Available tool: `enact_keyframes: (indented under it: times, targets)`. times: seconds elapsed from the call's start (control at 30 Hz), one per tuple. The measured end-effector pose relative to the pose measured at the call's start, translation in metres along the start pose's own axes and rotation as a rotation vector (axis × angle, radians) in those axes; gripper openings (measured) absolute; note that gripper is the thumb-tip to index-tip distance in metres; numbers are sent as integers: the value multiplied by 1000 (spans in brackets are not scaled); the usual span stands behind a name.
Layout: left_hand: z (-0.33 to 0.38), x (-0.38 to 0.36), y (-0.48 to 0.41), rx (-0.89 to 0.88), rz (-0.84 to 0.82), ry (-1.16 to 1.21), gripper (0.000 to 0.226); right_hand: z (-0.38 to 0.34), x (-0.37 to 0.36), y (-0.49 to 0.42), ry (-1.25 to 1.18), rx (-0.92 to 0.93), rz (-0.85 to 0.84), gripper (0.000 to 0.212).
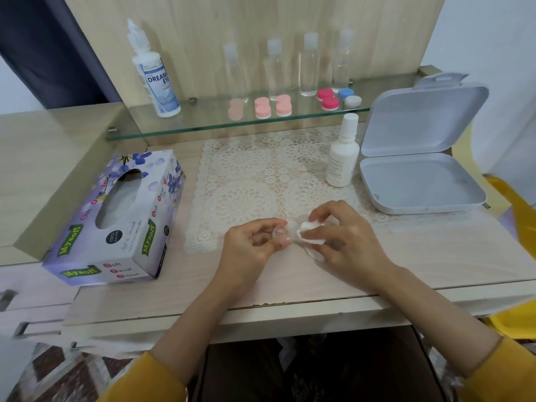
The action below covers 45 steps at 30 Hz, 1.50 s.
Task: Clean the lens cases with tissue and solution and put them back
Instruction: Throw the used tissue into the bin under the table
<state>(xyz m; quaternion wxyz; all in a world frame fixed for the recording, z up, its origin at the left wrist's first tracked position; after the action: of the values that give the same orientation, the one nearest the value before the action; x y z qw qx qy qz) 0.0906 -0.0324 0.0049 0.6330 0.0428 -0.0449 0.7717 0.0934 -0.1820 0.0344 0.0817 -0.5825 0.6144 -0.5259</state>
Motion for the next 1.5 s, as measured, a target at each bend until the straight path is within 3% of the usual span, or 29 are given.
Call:
enact_keyframes:
  times: [0.43,0.67,0.83,1.17,1.43,1.5]
  targets:
    - [1,-2,-1,16,-19,40,27,-7,1,1,113,93,15,15]
    - [1,-3,-1,3,-24,29,28,-4,2,1,80,40,49,5]
    - [1,-2,-2,0,-17,34,28,-6,0,2,159,78,21,14]
    - [1,-4,0,-18,-4,-6,27,-3,-1,1,84,58,21,16]
    - [11,-2,1,-63,35,36,20,1,26,-2,-47,-67,277,4]
    - [15,2,-1,-84,66,36,16,1,35,-4,-71,-104,313,13]
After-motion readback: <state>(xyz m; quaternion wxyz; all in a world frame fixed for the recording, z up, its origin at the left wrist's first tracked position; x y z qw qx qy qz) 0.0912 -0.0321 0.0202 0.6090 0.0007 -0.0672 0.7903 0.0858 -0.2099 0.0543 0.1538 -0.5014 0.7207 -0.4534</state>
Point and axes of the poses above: each hand's wrist, its own y-axis away from the middle knuckle, its own x-axis out of the back of the hand, z = x × y, the point moved 8 cm from there along -y, towards the middle knuckle, and after that the axes turned 10 degrees about z, right-handed, at the moved point
